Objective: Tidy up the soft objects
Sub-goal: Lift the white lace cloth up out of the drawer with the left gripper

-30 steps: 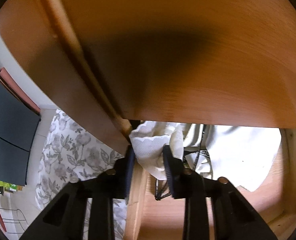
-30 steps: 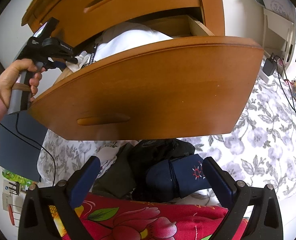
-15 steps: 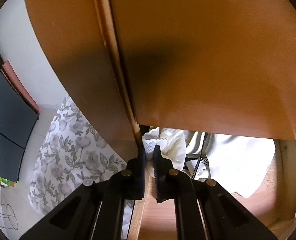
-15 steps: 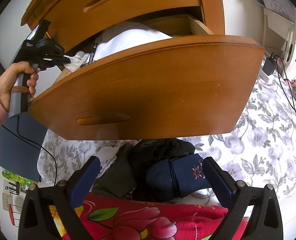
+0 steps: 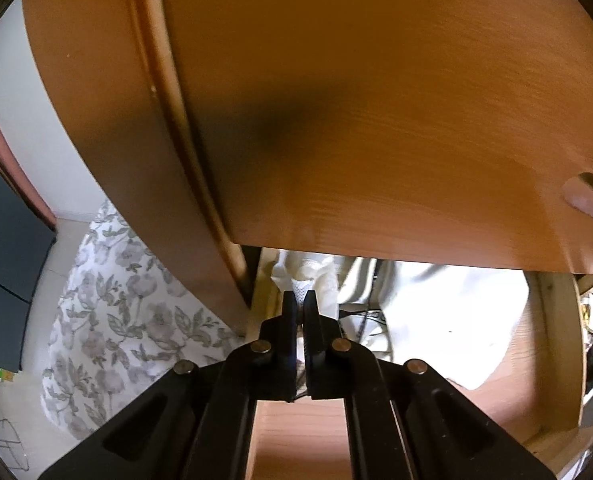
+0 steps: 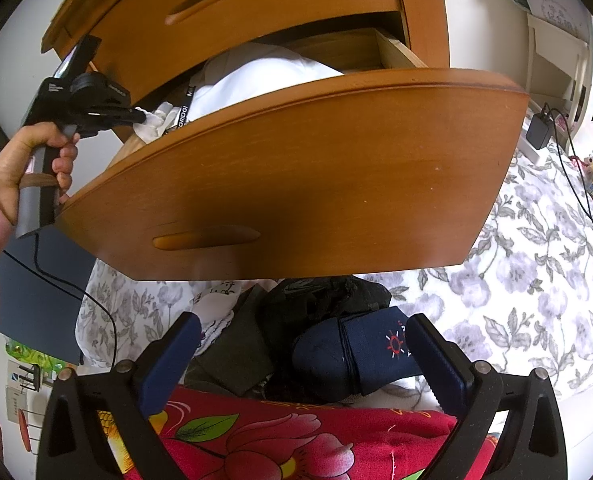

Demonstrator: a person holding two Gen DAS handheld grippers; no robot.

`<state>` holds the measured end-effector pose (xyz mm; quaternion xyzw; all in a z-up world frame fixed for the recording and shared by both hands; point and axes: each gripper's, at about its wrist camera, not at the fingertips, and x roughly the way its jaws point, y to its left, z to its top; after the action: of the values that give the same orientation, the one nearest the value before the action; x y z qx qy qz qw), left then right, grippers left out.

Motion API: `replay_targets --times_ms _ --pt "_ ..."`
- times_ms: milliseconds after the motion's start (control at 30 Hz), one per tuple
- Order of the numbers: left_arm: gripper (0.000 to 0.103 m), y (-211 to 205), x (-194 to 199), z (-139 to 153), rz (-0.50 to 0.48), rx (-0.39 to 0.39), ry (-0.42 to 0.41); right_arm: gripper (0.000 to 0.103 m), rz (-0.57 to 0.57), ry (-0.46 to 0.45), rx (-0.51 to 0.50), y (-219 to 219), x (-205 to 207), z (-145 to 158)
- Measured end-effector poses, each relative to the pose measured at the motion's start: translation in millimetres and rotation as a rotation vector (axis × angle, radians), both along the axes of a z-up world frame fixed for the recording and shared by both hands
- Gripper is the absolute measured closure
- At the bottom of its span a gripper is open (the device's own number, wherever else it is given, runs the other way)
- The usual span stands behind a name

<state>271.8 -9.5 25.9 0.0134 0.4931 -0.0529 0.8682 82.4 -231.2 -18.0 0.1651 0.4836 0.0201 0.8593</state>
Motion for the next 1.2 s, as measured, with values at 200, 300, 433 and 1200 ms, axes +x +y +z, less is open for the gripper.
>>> replay_targets --times_ms 200,300,433,1200 --pt "0.101 -4.1 -8.2 1.0 -0.037 -0.054 -0.009 0.000 -0.005 0.000 -0.001 0.7 -1.0 0.3" --pt "0.102 -2.4 -13.3 0.1 -0.045 -0.099 -0.008 0.000 -0.007 0.001 -0.005 1.1 -1.1 0.5" --pt "0.102 -1.0 -19.5 -2.2 -0.063 -0.155 0.007 0.000 -0.011 0.000 -0.010 0.8 -1.6 1.0" --pt "0.102 12.7 -72.3 40.6 -0.184 -0.471 -0.105 0.000 -0.027 0.009 -0.037 1.5 -2.2 1.8"
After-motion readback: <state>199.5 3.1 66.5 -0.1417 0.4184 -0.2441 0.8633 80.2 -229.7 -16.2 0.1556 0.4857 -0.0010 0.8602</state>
